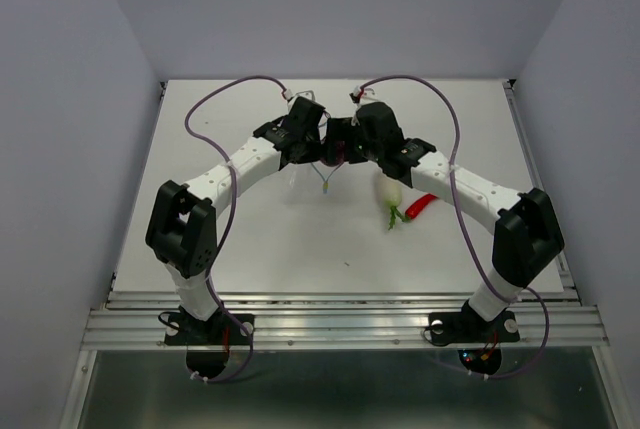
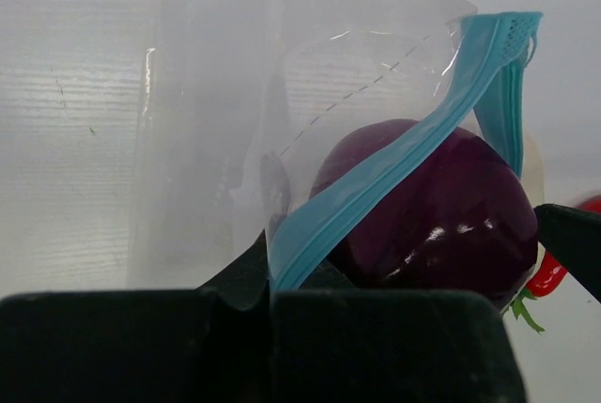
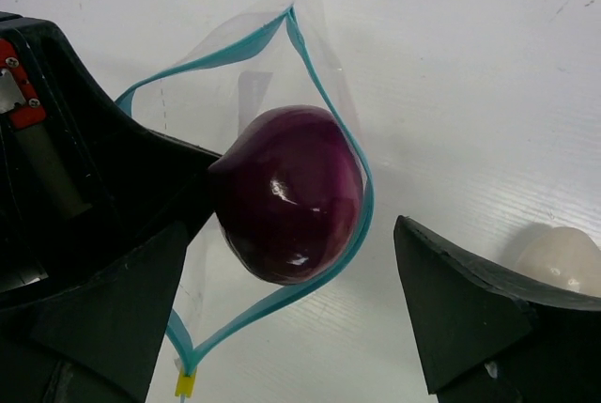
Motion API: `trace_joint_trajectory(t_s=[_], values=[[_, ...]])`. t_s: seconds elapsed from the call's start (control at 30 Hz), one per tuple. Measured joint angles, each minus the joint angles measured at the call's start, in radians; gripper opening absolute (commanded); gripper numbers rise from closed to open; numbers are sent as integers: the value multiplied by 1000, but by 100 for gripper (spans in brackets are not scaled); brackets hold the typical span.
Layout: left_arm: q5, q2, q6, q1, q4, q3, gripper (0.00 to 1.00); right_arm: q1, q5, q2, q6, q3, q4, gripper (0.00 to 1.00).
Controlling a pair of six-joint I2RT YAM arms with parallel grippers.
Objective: Place the food in the zip-top bag and seal the zipper
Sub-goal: Place the fake vegetable in the zipper food storage bag.
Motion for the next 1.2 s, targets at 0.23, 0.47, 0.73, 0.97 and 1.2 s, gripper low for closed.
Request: trace_joint_trajectory(t_s=[0.23, 0.47, 0.73, 0.97, 1.2], values=[[2, 0, -1, 0, 6, 0, 0, 0, 4, -14, -1, 0, -14, 100], [10, 0, -8, 0, 26, -2, 0, -64, -5, -109, 48, -17, -43, 98], [23, 0, -8, 0, 25, -3, 0, -179, -48, -169, 103, -77, -30, 84], [27, 0, -8, 0, 25, -3, 0, -177, -102, -135, 102, -79, -30, 81], [29, 0, -8, 0, 25, -4, 0, -177, -117, -56, 105, -79, -42, 73]])
